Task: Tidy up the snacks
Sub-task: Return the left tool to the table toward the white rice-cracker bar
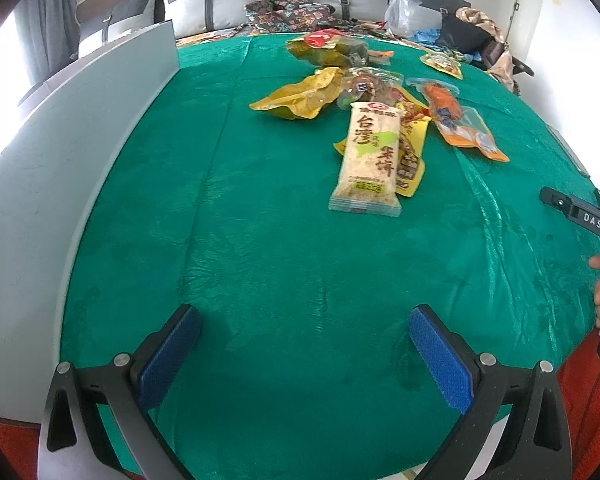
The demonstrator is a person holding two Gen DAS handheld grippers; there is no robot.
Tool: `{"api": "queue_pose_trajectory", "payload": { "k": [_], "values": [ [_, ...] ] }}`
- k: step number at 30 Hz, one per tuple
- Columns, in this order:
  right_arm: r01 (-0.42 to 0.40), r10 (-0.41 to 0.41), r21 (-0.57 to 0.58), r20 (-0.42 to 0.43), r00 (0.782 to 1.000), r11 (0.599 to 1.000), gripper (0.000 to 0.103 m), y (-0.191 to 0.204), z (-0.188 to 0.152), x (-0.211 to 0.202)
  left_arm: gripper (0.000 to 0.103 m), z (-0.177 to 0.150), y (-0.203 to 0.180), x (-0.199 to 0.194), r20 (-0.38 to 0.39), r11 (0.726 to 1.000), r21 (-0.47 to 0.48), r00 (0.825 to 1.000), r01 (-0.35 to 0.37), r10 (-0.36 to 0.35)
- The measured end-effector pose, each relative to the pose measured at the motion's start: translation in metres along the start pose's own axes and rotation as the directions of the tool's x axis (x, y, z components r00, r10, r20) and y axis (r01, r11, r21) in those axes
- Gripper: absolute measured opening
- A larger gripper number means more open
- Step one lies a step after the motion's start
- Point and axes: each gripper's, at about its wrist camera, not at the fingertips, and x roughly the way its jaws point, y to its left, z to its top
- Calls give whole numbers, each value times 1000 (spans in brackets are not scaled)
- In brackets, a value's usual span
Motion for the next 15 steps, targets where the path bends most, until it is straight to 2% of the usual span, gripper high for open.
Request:
{"api": "queue_pose_trajectory", "payload": {
  "k": [15],
  "values": [
    [0,0,0,0,1000,1000,85,0,0,0,103,-1,-2,-2,-1,1000,17,1000,5,-5]
  ]
}}
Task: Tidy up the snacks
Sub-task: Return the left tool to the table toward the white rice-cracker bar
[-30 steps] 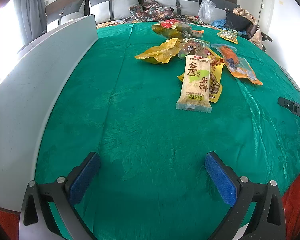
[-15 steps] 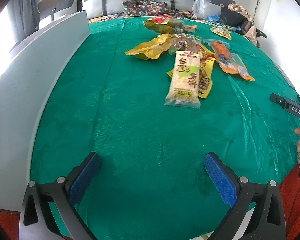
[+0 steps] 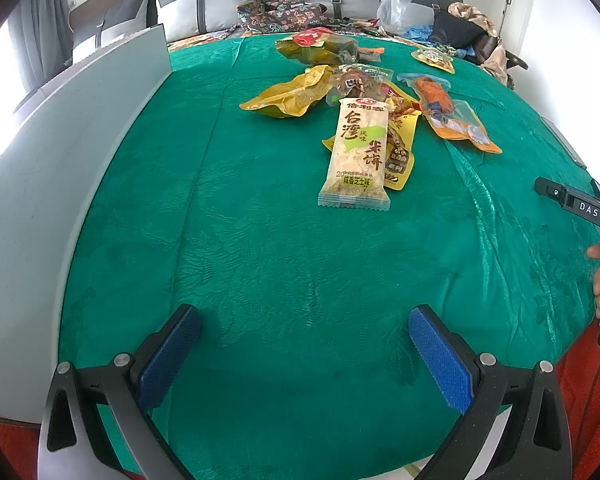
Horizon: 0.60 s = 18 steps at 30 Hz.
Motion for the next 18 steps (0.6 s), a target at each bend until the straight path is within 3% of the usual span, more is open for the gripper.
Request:
{"api": "queue_pose_trajectory", "payload": {
  "k": [7,18],
  "values": [
    [0,0,0,0,1000,1000,85,0,0,0,103,10,9,1,-6,997,-59,999,44,-45],
    [1,-1,0,-1,1000,1000,85,0,0,0,103,61,26,6,14,980,-137,990,142,-142]
  ]
}}
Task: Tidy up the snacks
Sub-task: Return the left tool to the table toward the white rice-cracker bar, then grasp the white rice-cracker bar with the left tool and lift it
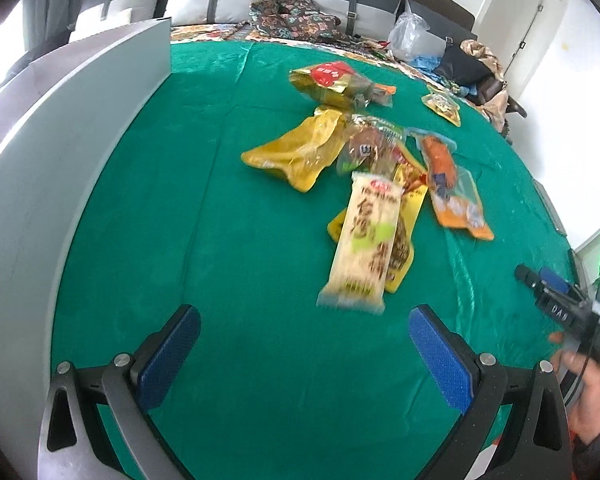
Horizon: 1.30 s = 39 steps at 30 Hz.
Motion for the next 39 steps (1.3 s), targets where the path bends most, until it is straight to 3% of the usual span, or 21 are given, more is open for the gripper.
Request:
{"api": "queue_pose_trajectory", "payload": {
  "k": [12,17,28,30,33,34,35,39],
  "values": [
    [0,0,0,-1,1000,1000,85,0,0,0,102,23,-16,22,-42,995,96,999,14,-10],
    [1,-1,0,-1,1000,1000,85,0,0,0,91,32,-21,38,-60,996,94,998,12,-6],
    [1,-1,0,-1,1000,1000,85,0,0,0,89,36,-26,51,-71,996,87,997,16,-10],
    [1,-1,0,-1,1000,1000,85,0,0,0,84,36,-29,52,-69,995,99,998,13,-7],
    [1,-1,0,-1,1000,1000,85,0,0,1,66,35,-32,51,-58,992,122,998,5,2],
    [1,-1,0,-1,1000,1000,85,0,0,1,53,35,-32,50,-54,992,123,999,10,-3],
    [1,-1,0,-1,1000,1000,85,0,0,1,32,35,-32,49,-52,993,119,999,21,-15],
    [1,-1,1,-2,1000,1000,85,0,0,1,30,29,-26,38,-20,996,87,1000,3,-1]
  ]
}}
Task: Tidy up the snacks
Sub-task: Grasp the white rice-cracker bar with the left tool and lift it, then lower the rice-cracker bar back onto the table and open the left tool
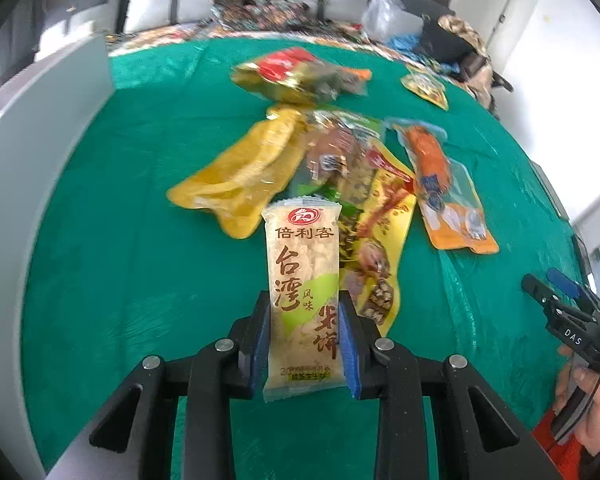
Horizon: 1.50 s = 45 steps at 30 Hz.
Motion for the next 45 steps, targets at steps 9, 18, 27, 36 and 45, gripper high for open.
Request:
{"api": "queue_pose_trajectory", "payload": {
  "k": [9,18,27,36,45],
  "values": [
    [1,-1,0,-1,1000,1000,85,0,0,0,30,-20,31,-33,16,982,-72,984,-176,177],
    [0,0,0,-1,1000,1000,86,0,0,0,85,-33,34,-9,16,972,-77,975,-220,222],
    [1,-1,0,-1,1000,1000,86,0,0,0,103,-32,32,-2,39,970,-51,970,-239,241],
    [1,-1,1,-1,1000,1000,86,0,0,0,103,-34,31,-2,50,969,-50,969,-241,243],
    [2,-2,1,-1,1000,1000,86,0,0,0,103,-35,31,-2,56,968,-54,968,-244,246]
  ]
}}
